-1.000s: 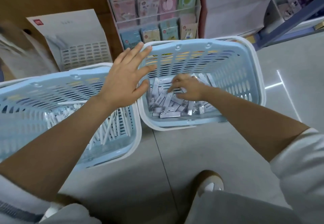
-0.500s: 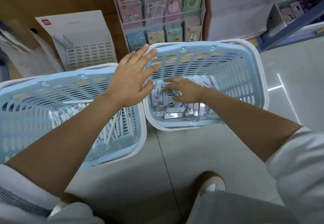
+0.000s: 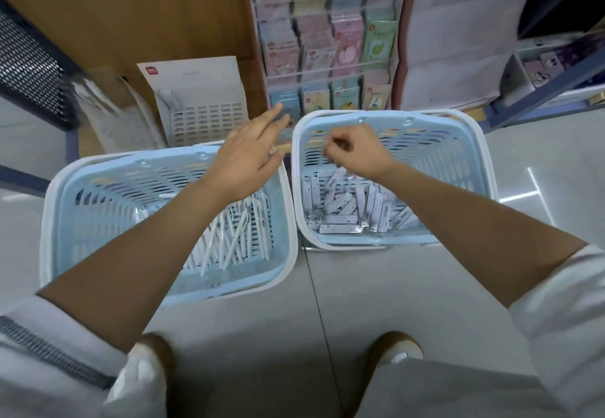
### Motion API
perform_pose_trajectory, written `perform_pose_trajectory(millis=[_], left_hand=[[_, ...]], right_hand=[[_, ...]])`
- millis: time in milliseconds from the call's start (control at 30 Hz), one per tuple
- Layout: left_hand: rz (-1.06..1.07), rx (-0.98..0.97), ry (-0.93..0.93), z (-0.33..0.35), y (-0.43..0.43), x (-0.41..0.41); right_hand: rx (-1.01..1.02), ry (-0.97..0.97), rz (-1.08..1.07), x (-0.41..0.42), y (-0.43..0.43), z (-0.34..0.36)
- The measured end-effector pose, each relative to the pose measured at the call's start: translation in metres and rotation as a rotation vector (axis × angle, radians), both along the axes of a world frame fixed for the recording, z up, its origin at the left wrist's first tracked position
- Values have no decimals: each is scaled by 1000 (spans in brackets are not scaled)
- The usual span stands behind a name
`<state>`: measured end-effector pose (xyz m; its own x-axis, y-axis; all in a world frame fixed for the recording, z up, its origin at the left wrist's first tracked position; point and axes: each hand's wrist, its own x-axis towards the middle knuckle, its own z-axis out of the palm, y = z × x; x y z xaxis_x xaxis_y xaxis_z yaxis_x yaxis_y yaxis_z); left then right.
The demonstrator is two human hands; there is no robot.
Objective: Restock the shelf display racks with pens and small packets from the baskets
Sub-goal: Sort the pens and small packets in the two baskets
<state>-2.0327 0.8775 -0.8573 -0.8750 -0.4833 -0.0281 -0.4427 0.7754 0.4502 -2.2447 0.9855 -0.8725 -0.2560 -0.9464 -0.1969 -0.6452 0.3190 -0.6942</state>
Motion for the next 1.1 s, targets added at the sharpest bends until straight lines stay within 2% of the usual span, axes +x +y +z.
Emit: perform_pose_trajectory(millis=[100,167,267,367,533,667,800,1000,1100], left_hand=[[109,-35,-79,10,-15,36],[142,-78,-106,16,-23,65],[179,-86,-179,16,-33,115],[145,-136,-237,5,-47,160],[18,-260,-292,-7,-70,196],[-48,-297,-244,-13,-80,205],[-63,-331,-212,-20,-83,206],[-47,-379,-153,-28,-83,207],[-42,-389,-124,-28,-83,206]], right_hand=[[-199,-134,-64,40,-27,46],[-221,-261,-13,78,-44,66],[-69,-359,138,138,-63,67],[179,-414,184,180,-70,28],[521,-75,116,204,-74,-46],[721,-113,-74,225,-75,-85],[731,8,-125,244,-77,-101],[672,64,-172,256,-73,-111],[619,-32,-181,258,-72,-111]])
